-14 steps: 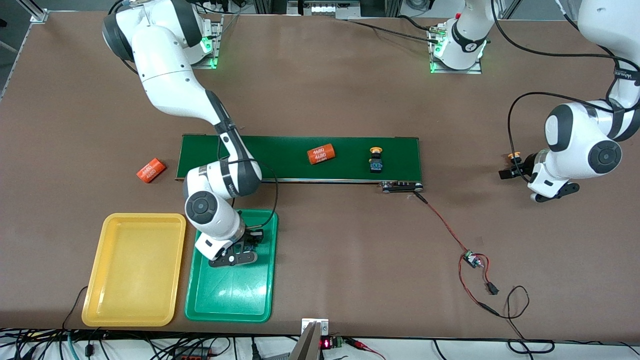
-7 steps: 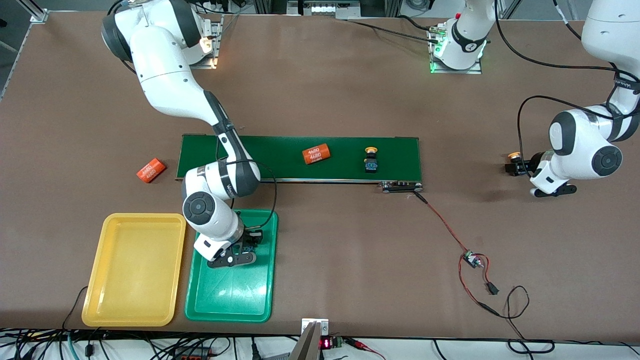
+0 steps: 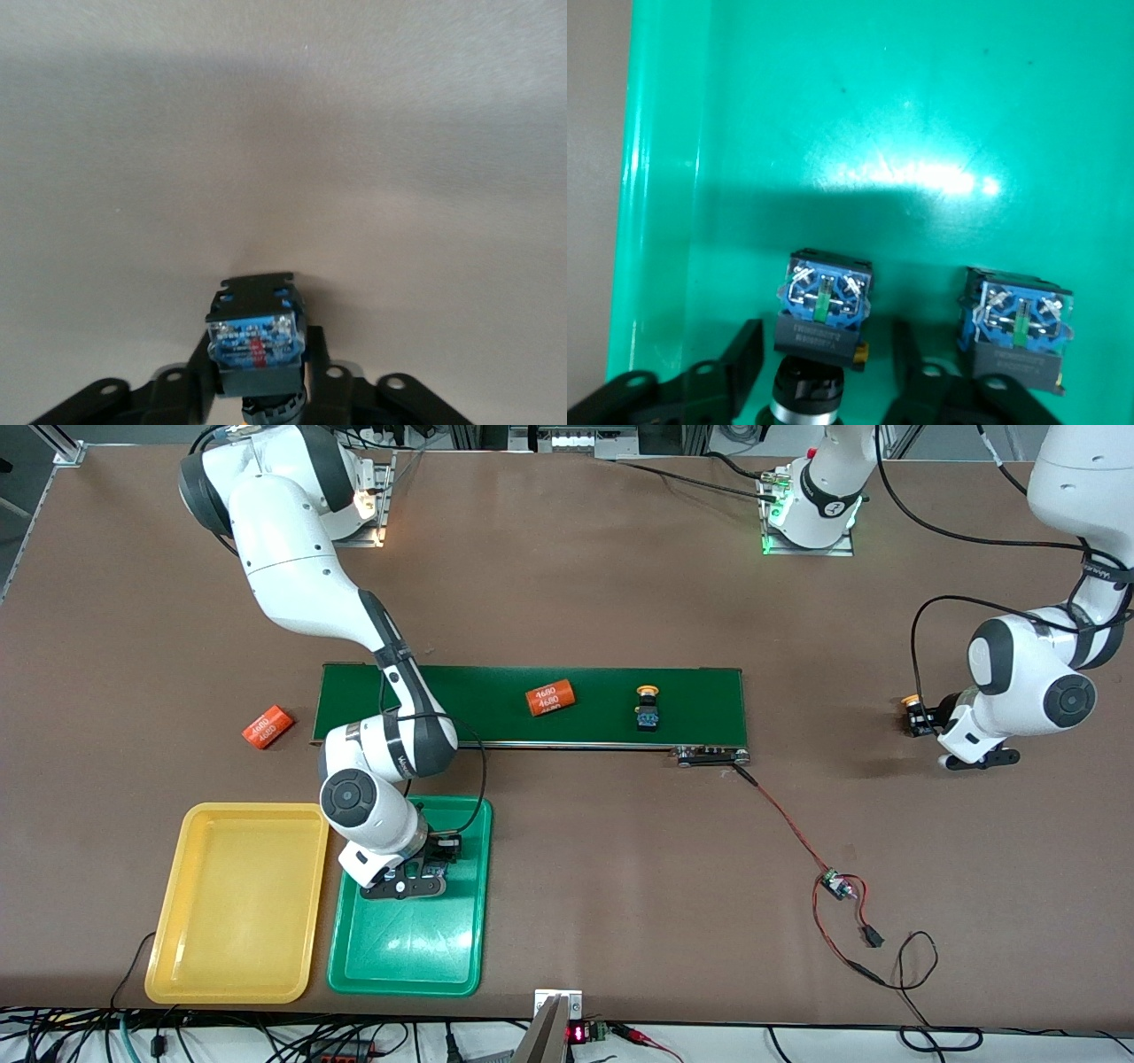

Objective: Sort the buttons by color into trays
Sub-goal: 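Release the button in the green tray while the left gripper grasps another button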

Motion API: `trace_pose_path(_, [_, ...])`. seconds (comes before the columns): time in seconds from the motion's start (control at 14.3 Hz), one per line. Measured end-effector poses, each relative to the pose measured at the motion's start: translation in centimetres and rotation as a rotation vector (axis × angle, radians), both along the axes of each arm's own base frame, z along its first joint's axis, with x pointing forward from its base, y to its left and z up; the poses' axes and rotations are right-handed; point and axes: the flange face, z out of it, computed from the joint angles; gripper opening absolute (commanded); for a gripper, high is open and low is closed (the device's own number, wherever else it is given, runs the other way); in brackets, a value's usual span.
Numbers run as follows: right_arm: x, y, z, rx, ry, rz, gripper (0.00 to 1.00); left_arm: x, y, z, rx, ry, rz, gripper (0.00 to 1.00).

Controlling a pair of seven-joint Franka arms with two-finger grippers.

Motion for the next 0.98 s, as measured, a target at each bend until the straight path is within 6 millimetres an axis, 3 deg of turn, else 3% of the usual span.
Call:
trace_pose_path(0.14, [0.0,0.2,1.7,0.000,0.018,-0.016,1.00,0.5,-0.6,1.8,-0.002,0.004,-0.010,0.00])
trace_pose_path(0.21, [0.2,0.1,3.6,0.000,0.025,-0.026,1.00,1.1,-1.5,3.0,-0.009,0.008,-0.020,0.00])
trace_pose_path(0.42, [0.6,-1.7,11.3,-0.014,0.026,-0.072,1.00,3.4,-6.0,7.9,-0.080,0.011,-0.031,0.01])
trace_pose_path(0.56, [0.6,-4.4,17.0,-0.042,0.025,-0.122,1.00,4.8,-11.3,10.8,-0.115,0.009,-0.111,0.02])
trace_pose_path(0.77, [0.4,-9.2,25.2,-0.055,-0.014,-0.188,1.00,5.2,-20.9,12.4,-0.151,-0.005,-0.197,0.02])
trace_pose_path(0.98, [-0.1,-14.7,29.8,-0.077,-0.018,-0.266,1.00,4.2,-28.3,13.1,-0.189,0.000,-0.124,0.02])
